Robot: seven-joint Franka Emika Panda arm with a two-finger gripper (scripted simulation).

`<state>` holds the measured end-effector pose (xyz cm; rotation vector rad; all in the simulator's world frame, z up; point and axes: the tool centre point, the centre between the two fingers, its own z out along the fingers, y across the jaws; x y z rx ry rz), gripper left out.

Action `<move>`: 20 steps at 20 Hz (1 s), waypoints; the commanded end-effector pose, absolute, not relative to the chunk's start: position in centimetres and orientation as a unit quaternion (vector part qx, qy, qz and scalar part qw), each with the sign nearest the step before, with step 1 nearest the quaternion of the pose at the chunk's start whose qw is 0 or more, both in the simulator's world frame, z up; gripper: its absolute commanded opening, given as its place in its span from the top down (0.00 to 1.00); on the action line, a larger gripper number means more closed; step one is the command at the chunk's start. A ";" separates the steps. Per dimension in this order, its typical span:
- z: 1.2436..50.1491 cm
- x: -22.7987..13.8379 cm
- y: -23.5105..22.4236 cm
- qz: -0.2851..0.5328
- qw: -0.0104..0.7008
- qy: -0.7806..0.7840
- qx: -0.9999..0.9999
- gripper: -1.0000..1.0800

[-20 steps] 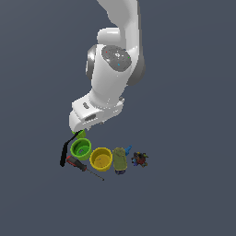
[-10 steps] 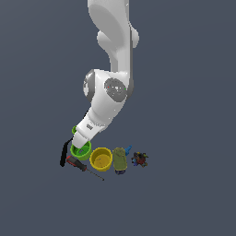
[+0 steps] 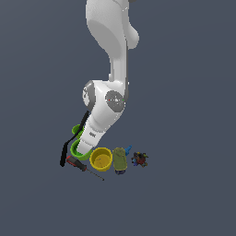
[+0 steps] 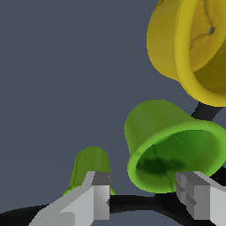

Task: Pick up a designated object from a clutter of objects.

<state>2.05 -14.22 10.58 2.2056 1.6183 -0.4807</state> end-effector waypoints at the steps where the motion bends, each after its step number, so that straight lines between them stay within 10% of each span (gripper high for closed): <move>1: 10.1 2.0 -14.4 -0.174 0.181 0.584 0.772 0.38; 17: 7.3 1.7 -15.9 -0.176 0.181 0.588 0.769 0.38; 18: 7.3 1.7 -15.9 -0.176 0.181 0.588 0.769 1.00; 20: 7.3 1.7 -15.9 -0.176 0.181 0.588 0.769 1.00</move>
